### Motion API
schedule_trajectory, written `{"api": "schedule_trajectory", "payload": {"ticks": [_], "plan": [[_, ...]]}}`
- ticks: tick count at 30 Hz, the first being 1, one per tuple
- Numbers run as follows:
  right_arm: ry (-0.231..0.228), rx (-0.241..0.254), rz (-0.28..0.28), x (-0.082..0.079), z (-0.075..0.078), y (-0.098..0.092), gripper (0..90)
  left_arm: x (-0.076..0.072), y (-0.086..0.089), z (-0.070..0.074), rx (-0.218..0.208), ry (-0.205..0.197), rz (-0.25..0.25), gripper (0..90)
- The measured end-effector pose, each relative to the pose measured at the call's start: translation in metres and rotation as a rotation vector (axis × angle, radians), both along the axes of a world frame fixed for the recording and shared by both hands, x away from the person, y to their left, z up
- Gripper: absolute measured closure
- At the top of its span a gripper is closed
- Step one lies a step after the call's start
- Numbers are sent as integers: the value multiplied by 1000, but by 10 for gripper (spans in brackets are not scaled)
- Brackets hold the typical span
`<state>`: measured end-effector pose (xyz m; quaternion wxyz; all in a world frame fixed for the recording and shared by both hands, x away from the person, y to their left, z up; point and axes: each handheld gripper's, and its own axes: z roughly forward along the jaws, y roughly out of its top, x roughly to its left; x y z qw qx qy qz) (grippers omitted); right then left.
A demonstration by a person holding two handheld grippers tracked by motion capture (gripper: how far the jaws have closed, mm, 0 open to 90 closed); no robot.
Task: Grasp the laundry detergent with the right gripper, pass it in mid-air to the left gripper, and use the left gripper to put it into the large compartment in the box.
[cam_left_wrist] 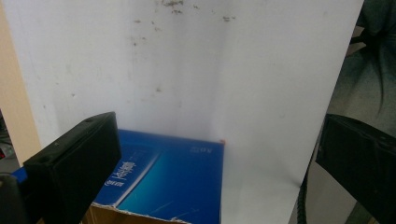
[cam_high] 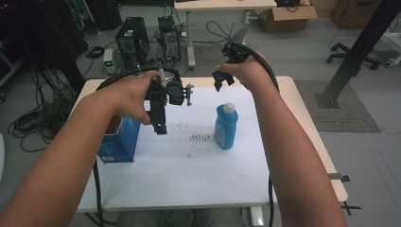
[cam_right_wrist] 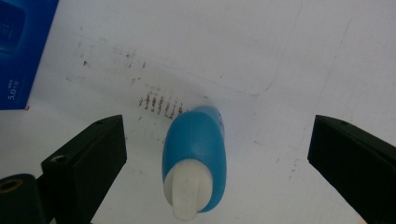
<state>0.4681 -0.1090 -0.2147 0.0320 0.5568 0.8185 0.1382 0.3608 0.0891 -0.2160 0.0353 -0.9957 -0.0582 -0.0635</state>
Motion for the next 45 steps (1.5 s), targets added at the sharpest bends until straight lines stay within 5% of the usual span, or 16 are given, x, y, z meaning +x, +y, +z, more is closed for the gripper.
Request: {"api": "schedule_trajectory", "payload": {"ticks": [18, 29, 45], "plan": [[-10, -23, 55, -56, -12, -12, 49, -9, -1, -11, -9, 16, 5, 2], [-46, 31, 73, -83, -39, -27, 51, -24, 7, -25, 2, 36, 11, 2], [-138, 102, 101, -101, -66, -42, 53, -43, 9, -30, -12, 56, -12, 2]]}}
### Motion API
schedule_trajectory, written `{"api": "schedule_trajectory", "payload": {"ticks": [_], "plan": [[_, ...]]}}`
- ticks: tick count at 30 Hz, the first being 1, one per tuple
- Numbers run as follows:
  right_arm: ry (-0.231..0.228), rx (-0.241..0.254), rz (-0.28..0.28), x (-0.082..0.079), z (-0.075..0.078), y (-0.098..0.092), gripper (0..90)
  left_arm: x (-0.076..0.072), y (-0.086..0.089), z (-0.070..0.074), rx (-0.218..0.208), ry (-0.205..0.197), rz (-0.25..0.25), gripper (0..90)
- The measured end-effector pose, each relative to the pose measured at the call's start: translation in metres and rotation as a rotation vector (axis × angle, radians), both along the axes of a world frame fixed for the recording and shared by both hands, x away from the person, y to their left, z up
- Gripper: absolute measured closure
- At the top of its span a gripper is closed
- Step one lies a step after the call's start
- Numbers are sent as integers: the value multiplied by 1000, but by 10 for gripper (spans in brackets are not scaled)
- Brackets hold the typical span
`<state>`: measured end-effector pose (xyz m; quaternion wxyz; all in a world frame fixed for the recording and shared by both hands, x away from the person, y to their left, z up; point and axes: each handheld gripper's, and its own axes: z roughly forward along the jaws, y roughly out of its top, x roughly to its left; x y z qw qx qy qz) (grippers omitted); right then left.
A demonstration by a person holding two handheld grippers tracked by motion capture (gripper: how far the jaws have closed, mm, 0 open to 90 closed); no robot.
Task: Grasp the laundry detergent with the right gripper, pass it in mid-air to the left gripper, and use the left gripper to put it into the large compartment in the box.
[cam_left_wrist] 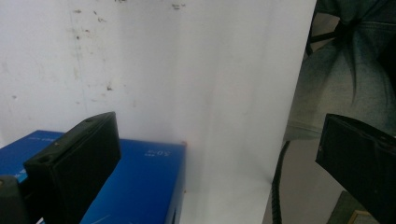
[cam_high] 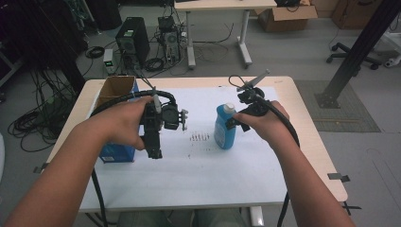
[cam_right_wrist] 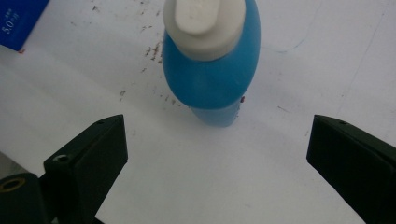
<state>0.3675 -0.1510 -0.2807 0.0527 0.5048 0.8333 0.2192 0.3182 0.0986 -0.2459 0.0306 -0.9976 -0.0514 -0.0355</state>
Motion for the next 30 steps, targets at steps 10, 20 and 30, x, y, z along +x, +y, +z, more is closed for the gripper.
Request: {"api": "schedule_trajectory", "payload": {"ticks": [10, 20, 30], "plan": [[-62, 34, 6, -8, -22, -8, 55, -4, 3, -6, 5, 0, -1, 2], [-86, 88, -13, -12, -49, -13, 56, -11, 5, -9, 20, 0, -12, 2], [-86, 101, -25, -8, -72, -12, 51, -13, 9, -8, 27, -7, -8, 2]]}}
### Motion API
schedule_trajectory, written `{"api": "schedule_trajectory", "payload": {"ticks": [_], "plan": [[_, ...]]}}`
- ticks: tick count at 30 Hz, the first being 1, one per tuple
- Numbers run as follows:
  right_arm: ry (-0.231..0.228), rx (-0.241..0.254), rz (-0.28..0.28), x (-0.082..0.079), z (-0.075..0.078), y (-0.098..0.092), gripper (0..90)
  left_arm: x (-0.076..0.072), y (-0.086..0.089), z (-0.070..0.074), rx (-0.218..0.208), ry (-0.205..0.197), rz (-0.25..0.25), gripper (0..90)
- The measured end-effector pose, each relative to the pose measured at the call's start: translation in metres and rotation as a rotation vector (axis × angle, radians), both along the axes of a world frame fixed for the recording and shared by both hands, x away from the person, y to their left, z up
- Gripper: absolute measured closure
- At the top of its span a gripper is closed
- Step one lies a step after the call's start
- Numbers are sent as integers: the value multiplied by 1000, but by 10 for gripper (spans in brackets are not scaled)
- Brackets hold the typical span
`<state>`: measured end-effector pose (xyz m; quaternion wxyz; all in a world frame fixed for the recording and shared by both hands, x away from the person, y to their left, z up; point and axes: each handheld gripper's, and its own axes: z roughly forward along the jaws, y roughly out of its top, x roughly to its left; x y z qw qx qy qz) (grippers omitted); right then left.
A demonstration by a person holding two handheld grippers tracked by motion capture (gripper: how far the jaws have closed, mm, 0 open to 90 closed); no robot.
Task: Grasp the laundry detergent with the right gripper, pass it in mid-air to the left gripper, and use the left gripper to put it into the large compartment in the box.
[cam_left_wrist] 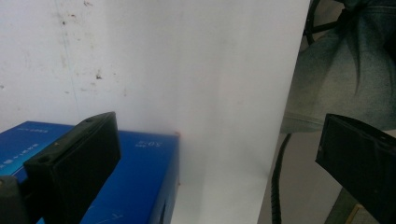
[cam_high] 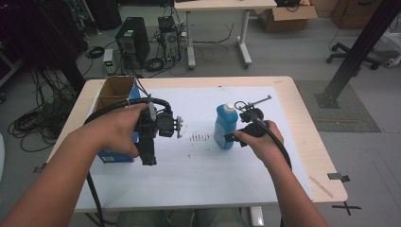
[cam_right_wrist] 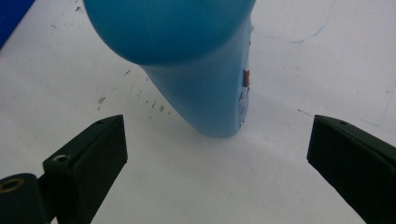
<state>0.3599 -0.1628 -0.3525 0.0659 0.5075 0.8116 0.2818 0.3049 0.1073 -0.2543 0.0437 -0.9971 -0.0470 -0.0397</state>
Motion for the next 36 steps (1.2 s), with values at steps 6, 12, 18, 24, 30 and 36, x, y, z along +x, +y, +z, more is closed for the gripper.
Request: {"api": "schedule_trajectory", "payload": {"ticks": [6, 12, 18, 24, 30, 36], "plan": [[2, 26, -4, 2, -12, 1, 51, -1, -1, -1, 3, 0, -7, 2], [-22, 38, -2, 3, -20, 2, 51, -1, -2, -1, 9, -2, -10, 2], [-55, 29, 0, 2, -27, 5, 51, -2, -6, -6, 27, -3, -15, 2], [-86, 40, 17, 0, -35, 9, 45, -4, -9, -5, 24, -9, -25, 2], [-117, 73, 4, -1, -40, 8, 42, -6, -11, -6, 27, -9, -32, 2], [-165, 92, 7, -2, -46, 9, 41, -7, -10, -5, 12, -13, -32, 2]]}}
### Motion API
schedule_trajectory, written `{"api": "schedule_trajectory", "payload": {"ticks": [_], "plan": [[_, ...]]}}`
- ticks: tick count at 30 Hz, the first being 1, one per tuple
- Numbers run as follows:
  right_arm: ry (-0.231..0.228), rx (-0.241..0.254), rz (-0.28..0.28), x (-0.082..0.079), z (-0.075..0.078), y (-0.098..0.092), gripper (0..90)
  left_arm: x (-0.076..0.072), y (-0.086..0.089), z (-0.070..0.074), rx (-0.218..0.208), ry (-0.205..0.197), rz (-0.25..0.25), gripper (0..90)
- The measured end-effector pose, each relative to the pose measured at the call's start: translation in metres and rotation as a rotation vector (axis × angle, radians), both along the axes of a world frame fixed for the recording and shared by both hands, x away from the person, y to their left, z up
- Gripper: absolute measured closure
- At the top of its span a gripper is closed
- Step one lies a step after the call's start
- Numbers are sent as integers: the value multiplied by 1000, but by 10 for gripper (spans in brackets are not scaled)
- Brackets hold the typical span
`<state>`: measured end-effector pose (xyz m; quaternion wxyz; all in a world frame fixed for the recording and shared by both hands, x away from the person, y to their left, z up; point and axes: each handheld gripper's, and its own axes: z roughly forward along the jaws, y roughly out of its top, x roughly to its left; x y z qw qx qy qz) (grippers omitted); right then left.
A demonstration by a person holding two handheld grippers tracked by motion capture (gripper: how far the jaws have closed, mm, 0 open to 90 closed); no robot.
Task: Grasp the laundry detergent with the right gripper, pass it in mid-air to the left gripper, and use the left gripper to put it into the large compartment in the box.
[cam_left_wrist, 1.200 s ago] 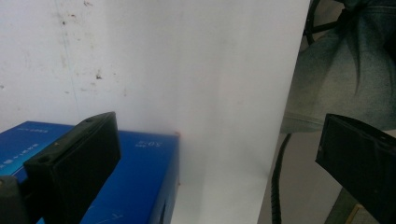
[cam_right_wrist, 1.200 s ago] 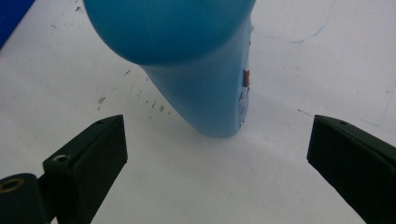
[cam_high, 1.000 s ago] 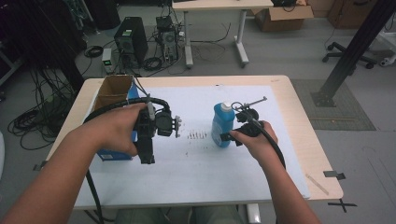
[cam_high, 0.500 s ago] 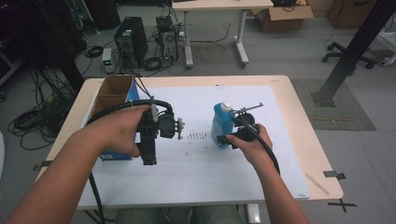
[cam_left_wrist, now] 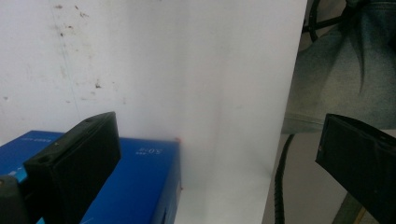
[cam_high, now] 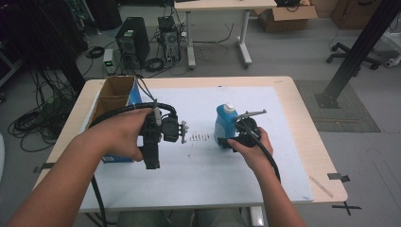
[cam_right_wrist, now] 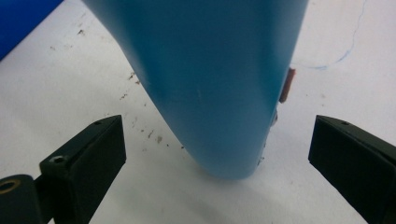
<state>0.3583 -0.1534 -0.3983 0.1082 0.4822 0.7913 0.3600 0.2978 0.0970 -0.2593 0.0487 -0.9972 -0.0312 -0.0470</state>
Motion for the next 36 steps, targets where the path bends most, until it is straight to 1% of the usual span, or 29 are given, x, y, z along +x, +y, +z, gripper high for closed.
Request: {"api": "schedule_trajectory", "payload": {"ticks": [1, 2, 4, 5, 7, 10, 11, 13, 15, 16, 17, 18, 19, 20, 21, 22, 25, 28, 29, 32, 33, 35, 36], "plan": [[-20, 8, -3, 0, -2, 1, 38, 0, 0, 0, -1, 1, 1, 2], [-20, 8, -3, 0, -2, 1, 38, 0, 0, 0, 0, 0, -2, 2], [-45, 14, -6, 0, -5, 2, 37, 0, 1, 0, 2, 1, 0, 2], [-45, 14, -6, 0, -5, 2, 37, 0, 1, -1, 1, 1, 3, 2], [-56, 32, -3, 0, -10, 4, 38, 0, 1, -1, -3, 2, -2, 2], [-67, 38, -2, -1, -13, 5, 36, 0, 1, -2, -3, 4, -2, 2], [-78, 53, -7, -1, -16, 6, 33, 0, 1, -3, -3, 6, -2, 2], [-85, 59, -10, -1, -17, 6, 30, 0, 2, -4, -1, 9, -2, 2], [-103, 67, -10, -1, -18, 6, 30, 0, 2, -5, 0, 12, 2, 2], [-131, 58, -19, -2, -19, 7, 27, 0, 3, -6, -1, 11, -1, 2], [-141, 57, -20, -2, -20, 7, 27, 0, 3, -6, 1, 13, 0, 2], [-141, 57, -20, -2, -20, 7, 27, 0, 3, -6, 1, 13, 0, 2], [-160, 74, -27, -3, -21, 7, 27, 0, 3, -6, -1, 13, 0, 2], [-160, 74, -27, -3, -21, 7, 27, 0, 3, -6, -1, 13, 0, 2], [-169, 86, -32, -3, -22, 7, 27, 0, 3, -6, -3, 12, 1, 2], [-169, 86, -32, -3, -22, 7, 27, 0, 4, -6, -3, 12, 2, 2], [-200, 94, -32, -4, -25, 10, 27, 0, 3, -7, -2, 13, 3, 2], [-206, 98, -37, -4, -26, 11, 27, -1, 3, -8, 1, 16, 3, 2], [-213, 112, -43, -3, -28, 11, 28, -1, 3, -9, 2, 18, 3, 2], [-221, 118, -61, -2, -29, 12, 28, -2, 2, -10, 12, 20, -2, 2], [-224, 120, -66, -2, -29, 12, 28, -2, 3, -10, 10, 18, -3, 2], [-241, 116, -73, -1, -29, 12, 27, -2, 3, -10, 8, 19, -3, 2], [-241, 116, -73, -1, -29, 12, 27, -2, 3, -10, 8, 19, -3, 2]]}}
